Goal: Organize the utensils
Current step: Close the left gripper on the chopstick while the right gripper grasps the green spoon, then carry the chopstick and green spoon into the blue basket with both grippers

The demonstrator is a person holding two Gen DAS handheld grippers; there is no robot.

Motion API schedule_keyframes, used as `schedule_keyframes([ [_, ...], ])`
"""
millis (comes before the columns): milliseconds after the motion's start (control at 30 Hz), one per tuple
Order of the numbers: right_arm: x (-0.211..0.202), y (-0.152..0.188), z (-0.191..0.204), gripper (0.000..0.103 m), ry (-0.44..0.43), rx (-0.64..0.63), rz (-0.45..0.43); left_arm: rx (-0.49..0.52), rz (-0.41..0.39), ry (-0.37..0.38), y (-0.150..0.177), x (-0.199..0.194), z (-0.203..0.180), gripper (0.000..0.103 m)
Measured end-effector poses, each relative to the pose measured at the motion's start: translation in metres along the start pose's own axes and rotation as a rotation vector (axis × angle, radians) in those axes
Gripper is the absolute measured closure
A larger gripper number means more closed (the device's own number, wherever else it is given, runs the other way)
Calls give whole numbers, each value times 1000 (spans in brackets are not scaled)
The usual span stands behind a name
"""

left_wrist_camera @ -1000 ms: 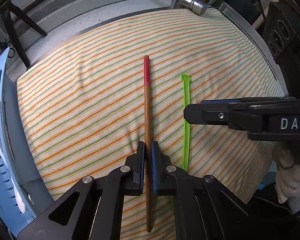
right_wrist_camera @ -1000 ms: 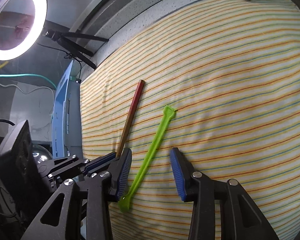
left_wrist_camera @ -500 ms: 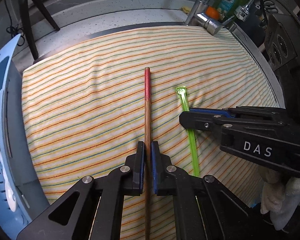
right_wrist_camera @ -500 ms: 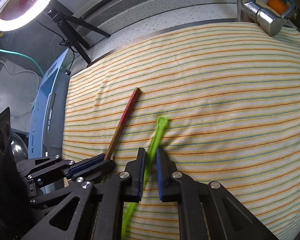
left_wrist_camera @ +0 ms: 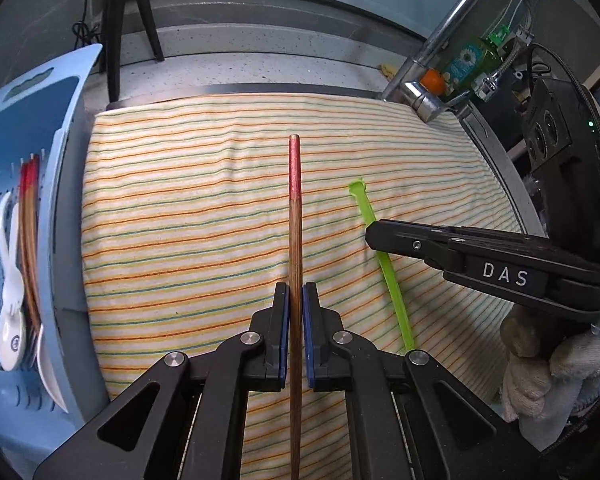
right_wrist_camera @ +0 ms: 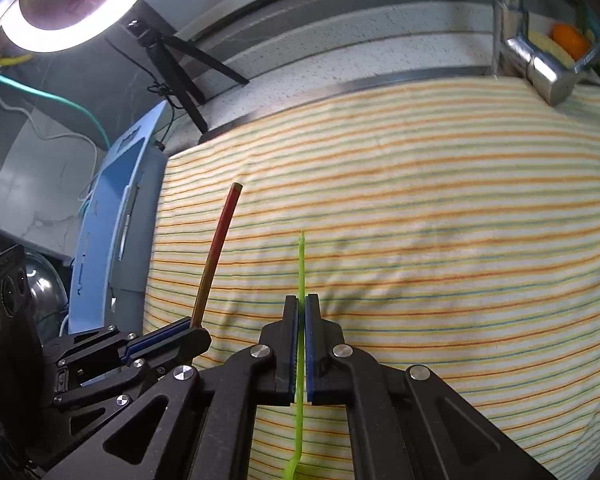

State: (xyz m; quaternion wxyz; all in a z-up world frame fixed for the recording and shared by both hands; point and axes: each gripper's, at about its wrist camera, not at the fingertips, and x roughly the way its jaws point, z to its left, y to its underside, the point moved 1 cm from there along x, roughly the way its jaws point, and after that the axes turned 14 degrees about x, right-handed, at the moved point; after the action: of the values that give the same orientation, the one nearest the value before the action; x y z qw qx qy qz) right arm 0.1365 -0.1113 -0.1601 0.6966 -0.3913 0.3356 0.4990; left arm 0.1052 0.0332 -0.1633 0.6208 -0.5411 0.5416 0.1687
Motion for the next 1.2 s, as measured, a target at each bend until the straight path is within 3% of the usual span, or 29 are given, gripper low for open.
schedule_keyframes([
  [333,-23,-5,33,100,-70,-59,-31,-41,-84,-24,-7,-33,13,98],
  [633,-39,-17,95,100,-178,-141,-50,-84,-144,-93,-6,-74,50,98],
  [933,-19,-30,151,100,-252,-171,-23,-197,-184,-197,8,-110,112,98],
  [1200,14,-33,204,100,-283,-203,19,-267,-172,-253,14,-114,150,98],
])
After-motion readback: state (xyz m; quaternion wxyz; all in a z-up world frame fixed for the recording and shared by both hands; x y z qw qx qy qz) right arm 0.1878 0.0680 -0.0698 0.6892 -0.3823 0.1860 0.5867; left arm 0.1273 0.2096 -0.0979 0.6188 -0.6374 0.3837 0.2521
